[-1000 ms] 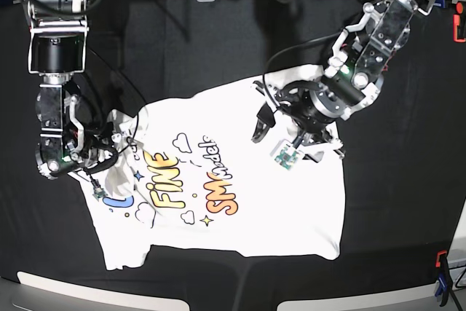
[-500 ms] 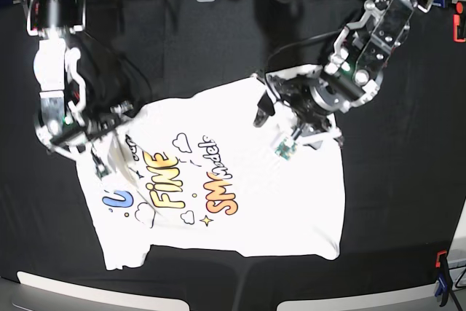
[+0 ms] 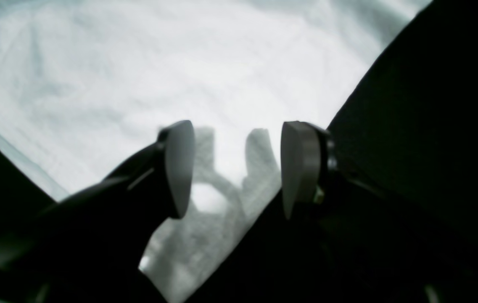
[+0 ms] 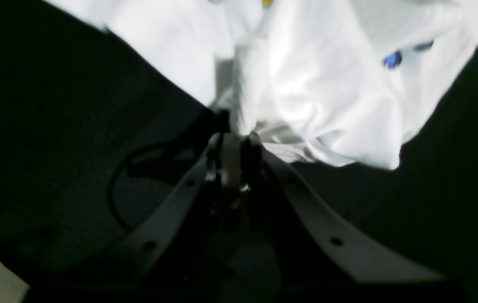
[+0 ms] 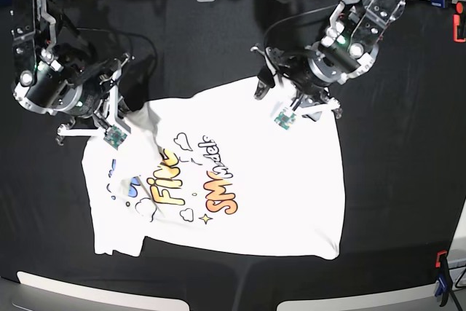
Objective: Layout the t-shirt on the table in an organized manner, then fold the t-shirt properly
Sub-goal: 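Grasp the collar edge with the left gripper and pull it away from the hem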
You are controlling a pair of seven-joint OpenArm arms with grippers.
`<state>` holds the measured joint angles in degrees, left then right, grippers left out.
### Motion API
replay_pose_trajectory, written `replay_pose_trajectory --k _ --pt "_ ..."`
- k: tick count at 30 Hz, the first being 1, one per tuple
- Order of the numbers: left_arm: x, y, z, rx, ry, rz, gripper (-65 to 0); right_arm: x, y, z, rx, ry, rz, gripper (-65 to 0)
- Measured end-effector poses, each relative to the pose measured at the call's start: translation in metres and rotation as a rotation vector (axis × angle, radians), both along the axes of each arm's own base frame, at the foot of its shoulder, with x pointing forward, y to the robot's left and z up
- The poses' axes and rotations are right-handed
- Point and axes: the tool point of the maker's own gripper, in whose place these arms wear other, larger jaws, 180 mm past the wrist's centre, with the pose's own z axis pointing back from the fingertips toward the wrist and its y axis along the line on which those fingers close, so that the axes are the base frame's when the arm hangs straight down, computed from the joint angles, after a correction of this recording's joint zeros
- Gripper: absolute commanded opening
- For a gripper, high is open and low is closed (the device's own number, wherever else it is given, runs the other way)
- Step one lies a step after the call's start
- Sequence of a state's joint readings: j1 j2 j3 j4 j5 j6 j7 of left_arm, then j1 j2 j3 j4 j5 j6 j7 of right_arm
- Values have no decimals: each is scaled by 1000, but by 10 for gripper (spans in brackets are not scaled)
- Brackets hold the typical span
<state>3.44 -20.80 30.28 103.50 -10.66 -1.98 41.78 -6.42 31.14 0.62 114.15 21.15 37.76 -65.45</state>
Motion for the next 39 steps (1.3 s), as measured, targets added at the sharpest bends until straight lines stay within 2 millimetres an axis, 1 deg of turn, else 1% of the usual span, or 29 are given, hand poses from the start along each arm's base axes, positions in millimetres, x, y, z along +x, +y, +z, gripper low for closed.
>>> replay_pose_trajectory --k 2,6,9,10,11,14,17,18,19,20,23,25,28,30,33,35,36,39 --pt "0 0 0 0 1 0 -345 -2 -2 -3 -8 9 -4 -650" --pt "0 0 0 0 1 0 -345 -1 -3 -2 -12 5 -5 -650" --pt "0 0 0 0 0 0 -345 -1 -2 -2 -10 6 -4 -416" --pt "0 0 0 0 1 0 -345 -1 -2 -2 -10 6 -4 -358" --pt "0 0 0 -1 1 0 -345 -1 -2 -2 -9 6 -4 -328" --pt "0 0 0 0 1 0 -345 -1 -1 0 -13 -2 -1 -325" --pt "0 0 0 -1 0 1 -345 2 7 17 -19 -60 32 -325" --pt "0 0 0 -1 1 0 -345 3 6 20 -30 -76 32 -325" --pt "0 0 0 -1 1 0 -345 6 -3 23 -62 -92 10 -325" --pt "0 0 0 0 0 0 -345 11 -16 25 -90 -112 -55 -325" --pt "6 6 2 47 -53 0 -345 21 -65 39 -148 -169 -244 -325" --pt "7 8 2 66 -60 1 -345 22 -91 46 -158 -184 -326 -325" --pt "1 10 -6 93 -21 -6 -345 18 -131 55 -160 -200 -457 -325" --pt "-1 14 -9 168 -58 -53 -345 14 -152 60 -123 -207 -529 -325" --pt "-4 26 -16 279 -85 -73 -344 3 -178 62 -102 -199 -606 -325" --pt "-13 32 -25 316 -41 -69 -345 -7 -191 61 -118 -185 -640 -325" --pt "-18 35 -30 334 -19 -74 -345 -12 -194 59 -128 -175 -640 -325" --pt "-35 33 -40 350 22 -128 -345 -21 -196 52 -140 -146 -636 -325"
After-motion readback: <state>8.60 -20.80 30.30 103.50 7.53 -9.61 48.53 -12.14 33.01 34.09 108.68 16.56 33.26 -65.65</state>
